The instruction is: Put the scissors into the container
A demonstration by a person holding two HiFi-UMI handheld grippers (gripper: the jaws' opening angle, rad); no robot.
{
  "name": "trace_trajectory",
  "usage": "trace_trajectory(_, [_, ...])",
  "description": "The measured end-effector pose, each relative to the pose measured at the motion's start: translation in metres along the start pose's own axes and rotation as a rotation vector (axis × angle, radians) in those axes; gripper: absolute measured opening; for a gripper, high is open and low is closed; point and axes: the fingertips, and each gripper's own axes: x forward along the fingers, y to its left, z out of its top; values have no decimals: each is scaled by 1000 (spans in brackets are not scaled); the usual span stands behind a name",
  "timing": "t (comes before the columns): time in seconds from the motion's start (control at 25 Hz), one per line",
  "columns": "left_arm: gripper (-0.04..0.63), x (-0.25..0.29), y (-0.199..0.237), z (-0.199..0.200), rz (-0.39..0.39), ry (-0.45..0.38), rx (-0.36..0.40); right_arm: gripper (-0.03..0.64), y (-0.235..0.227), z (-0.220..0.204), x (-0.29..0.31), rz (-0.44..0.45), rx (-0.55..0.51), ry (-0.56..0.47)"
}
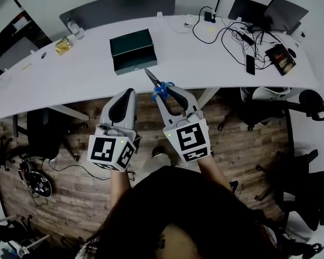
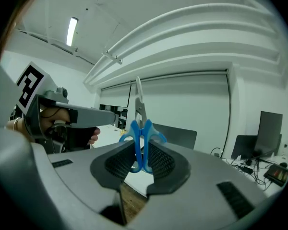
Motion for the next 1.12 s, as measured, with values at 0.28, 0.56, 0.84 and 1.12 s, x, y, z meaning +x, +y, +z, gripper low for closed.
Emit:
trace_trajectory(0.28, [11, 7, 22, 3, -4, 2, 0, 86, -1, 4, 22, -10, 3, 7])
trace_trajectory(0.56, [11, 17, 60, 4, -14, 2, -1, 87, 7, 9, 61, -11, -8, 17])
trace_trajectory(0.84, [11, 22, 93, 0, -34, 14, -21, 87, 15, 13, 93, -31, -11, 26])
trace_trajectory(1.12, [11, 32, 103, -4, -54, 15, -34, 89, 13, 11, 106, -45, -7, 35])
